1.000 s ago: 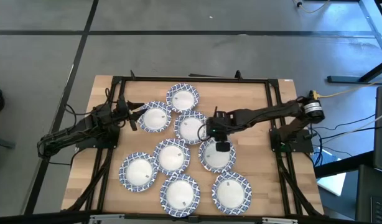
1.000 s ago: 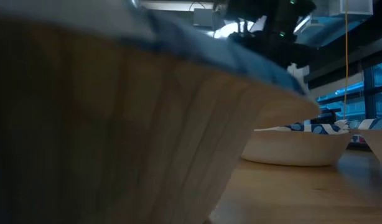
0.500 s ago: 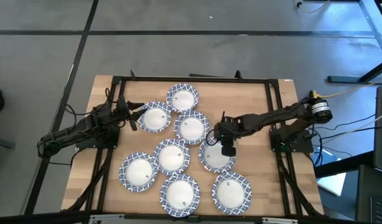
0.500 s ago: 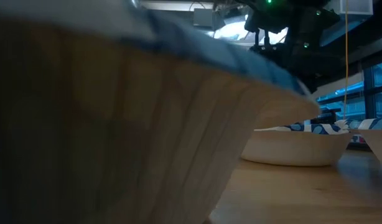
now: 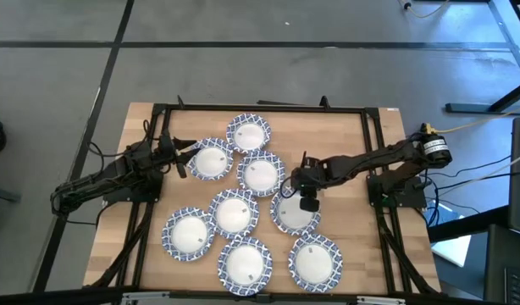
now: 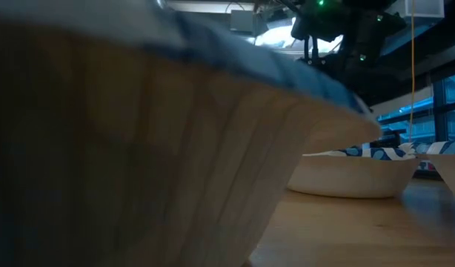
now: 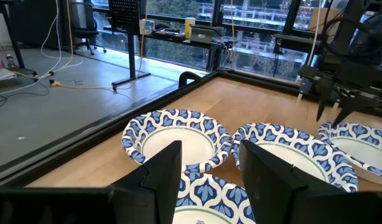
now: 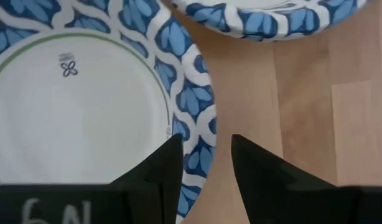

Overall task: Nest bowls inside each other
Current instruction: Stack the blue patterned bowl on the stacked blue patterned bowls

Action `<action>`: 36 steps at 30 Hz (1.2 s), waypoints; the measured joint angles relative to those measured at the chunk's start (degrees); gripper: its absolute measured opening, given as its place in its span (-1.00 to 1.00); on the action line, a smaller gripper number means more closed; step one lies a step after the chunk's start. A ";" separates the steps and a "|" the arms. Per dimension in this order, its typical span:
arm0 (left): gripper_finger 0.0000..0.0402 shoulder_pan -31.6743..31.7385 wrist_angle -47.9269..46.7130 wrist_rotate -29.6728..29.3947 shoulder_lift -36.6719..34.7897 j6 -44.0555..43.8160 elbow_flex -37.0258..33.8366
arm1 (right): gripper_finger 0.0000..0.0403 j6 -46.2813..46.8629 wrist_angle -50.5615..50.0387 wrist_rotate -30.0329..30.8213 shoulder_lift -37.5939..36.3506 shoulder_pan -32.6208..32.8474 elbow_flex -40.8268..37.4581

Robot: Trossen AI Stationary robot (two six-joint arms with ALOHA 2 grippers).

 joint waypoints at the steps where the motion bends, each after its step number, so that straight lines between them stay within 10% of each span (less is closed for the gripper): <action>1: -0.23 -0.02 0.00 0.02 0.00 -0.02 0.00 | -0.32 0.17 0.04 0.00 0.00 0.00 0.00; 14: -0.23 -0.02 0.00 0.00 0.00 0.00 0.00 | -0.28 -0.57 0.47 -3.18 0.00 -0.25 0.00; 28: -0.23 -0.02 0.00 0.00 0.02 -0.02 0.02 | 0.44 -1.52 0.64 -5.54 0.00 -0.79 0.00; 36: -0.23 -0.01 0.00 0.00 0.00 -0.17 0.00 | 0.52 -0.72 2.34 -5.09 0.00 -0.79 0.02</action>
